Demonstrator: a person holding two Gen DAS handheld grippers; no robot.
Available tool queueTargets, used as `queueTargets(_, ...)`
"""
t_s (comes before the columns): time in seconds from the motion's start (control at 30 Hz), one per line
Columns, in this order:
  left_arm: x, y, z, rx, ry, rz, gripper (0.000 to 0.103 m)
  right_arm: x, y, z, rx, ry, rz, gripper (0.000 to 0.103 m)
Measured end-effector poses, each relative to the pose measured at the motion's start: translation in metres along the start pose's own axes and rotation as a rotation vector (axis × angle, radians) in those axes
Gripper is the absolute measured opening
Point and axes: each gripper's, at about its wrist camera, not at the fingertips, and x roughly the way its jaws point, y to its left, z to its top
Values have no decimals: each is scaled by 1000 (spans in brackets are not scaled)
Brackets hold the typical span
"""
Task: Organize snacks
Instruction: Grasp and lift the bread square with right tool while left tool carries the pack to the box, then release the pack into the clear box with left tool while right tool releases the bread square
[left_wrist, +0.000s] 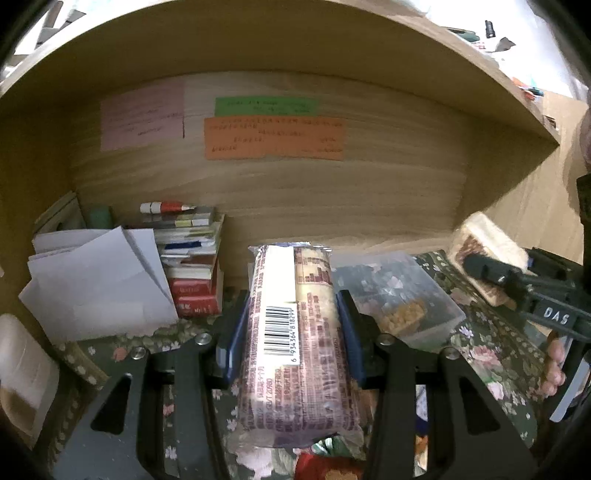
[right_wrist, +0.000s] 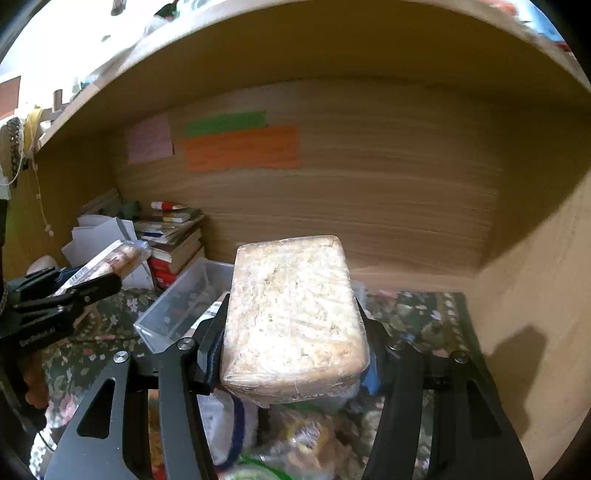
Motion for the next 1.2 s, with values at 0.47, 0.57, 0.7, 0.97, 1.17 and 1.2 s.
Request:
queueTargets(0.47, 57, 5, 5, -7, 101, -7, 45, 65, 14, 8, -41, 142, 16, 53)
queueTargets(0.57, 70, 7, 3, -8, 131, 3, 45, 77, 18, 8, -56, 178, 19, 53)
queueTargets(0.7, 83, 8, 0, -7, 158, -1, 45, 95, 26, 5, -74, 230, 26, 53)
queueTargets(0.97, 100, 10, -5, -3, 201, -9, 45, 114, 32, -10, -114, 305, 46, 53)
queueTargets(1.17, 95, 13, -3, -12, 179, 5, 46, 103, 34, -5, -127, 264, 47, 58)
queueTargets(1.2, 92, 14, -2, -15, 175, 2, 46, 100, 34, -4, -126, 255, 45, 58)
